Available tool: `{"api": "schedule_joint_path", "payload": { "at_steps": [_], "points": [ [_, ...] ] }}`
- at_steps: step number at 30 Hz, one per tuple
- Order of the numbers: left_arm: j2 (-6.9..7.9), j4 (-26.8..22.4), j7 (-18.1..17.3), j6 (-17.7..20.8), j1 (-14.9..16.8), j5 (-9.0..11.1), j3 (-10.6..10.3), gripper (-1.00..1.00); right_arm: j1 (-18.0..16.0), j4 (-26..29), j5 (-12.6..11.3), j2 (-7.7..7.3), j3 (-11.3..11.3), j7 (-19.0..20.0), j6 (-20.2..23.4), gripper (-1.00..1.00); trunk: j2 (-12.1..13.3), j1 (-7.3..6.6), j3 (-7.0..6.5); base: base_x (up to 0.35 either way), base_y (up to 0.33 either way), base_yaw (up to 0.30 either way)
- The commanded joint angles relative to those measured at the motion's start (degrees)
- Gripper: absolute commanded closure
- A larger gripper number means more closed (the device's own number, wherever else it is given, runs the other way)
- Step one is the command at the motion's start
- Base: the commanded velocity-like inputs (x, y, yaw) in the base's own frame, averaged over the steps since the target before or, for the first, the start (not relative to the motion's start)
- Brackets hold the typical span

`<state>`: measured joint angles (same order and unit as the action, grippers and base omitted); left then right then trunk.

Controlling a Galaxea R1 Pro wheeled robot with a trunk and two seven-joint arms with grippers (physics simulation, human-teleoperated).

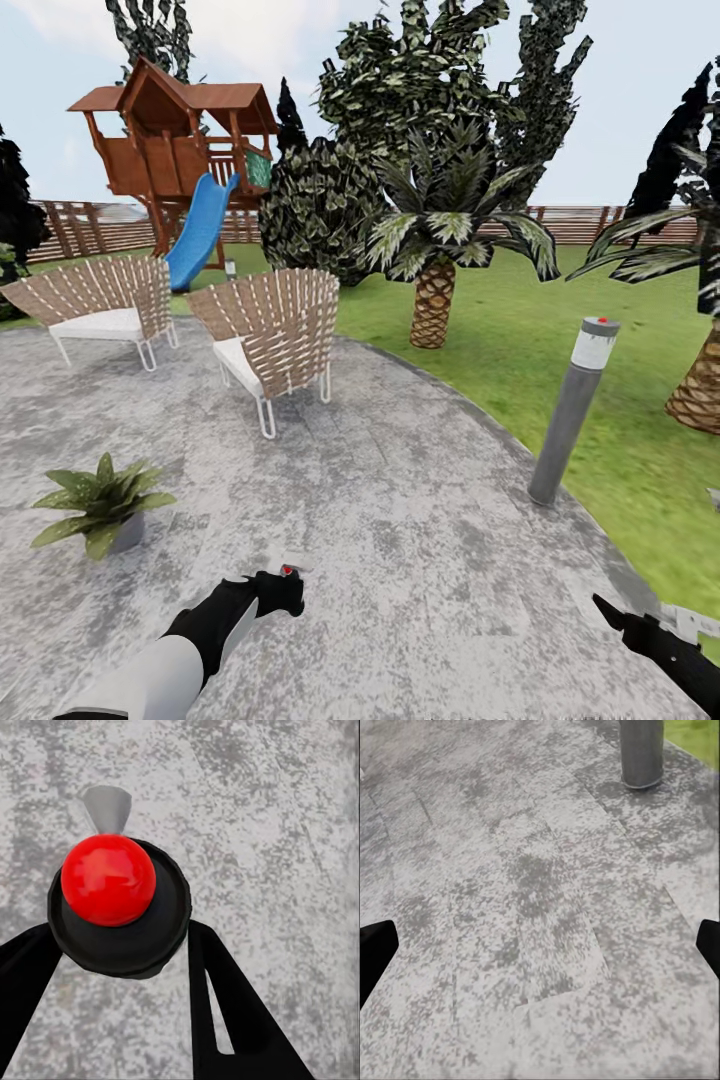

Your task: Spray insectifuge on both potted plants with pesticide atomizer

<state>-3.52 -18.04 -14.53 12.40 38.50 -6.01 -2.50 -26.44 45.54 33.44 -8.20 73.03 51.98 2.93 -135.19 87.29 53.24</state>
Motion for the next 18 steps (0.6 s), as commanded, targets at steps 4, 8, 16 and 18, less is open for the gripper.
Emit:
{"api": "schedule_joint_path", "payload": {
  "at_steps": [4, 8, 16, 18],
  "points": [
    [0.01, -0.15, -0.24, 0.26, 0.00, -0.58, 0.03, 1.00, -0.10, 0.07, 0.23, 0.03, 0.25, 0.41, 0.32, -1.00, -0.03, -0.01, -0.14, 0.000, 0.000, -0.280],
    [0.00, -0.15, -0.24, 0.26, 0.00, -0.58, 0.04, 1.00, -0.10, 0.07, 0.23, 0.01, 0.24, 0.41, 0.32, -1.00, -0.03, -0.01, -0.33, 0.000, 0.000, -0.280],
    [0.00, -0.15, -0.24, 0.26, 0.00, -0.58, 0.02, 1.00, -0.10, 0.07, 0.23, 0.03, 0.24, 0.41, 0.32, -1.00, -0.03, -0.01, -0.71, 0.000, 0.000, -0.280],
    [0.01, -0.15, -0.24, 0.26, 0.00, -0.58, 0.03, 1.00, -0.10, 0.07, 0.23, 0.02, 0.26, 0.41, 0.32, -1.00, -0.03, -0.01, -0.81, 0.000, 0.000, -0.280]
  ]
}}
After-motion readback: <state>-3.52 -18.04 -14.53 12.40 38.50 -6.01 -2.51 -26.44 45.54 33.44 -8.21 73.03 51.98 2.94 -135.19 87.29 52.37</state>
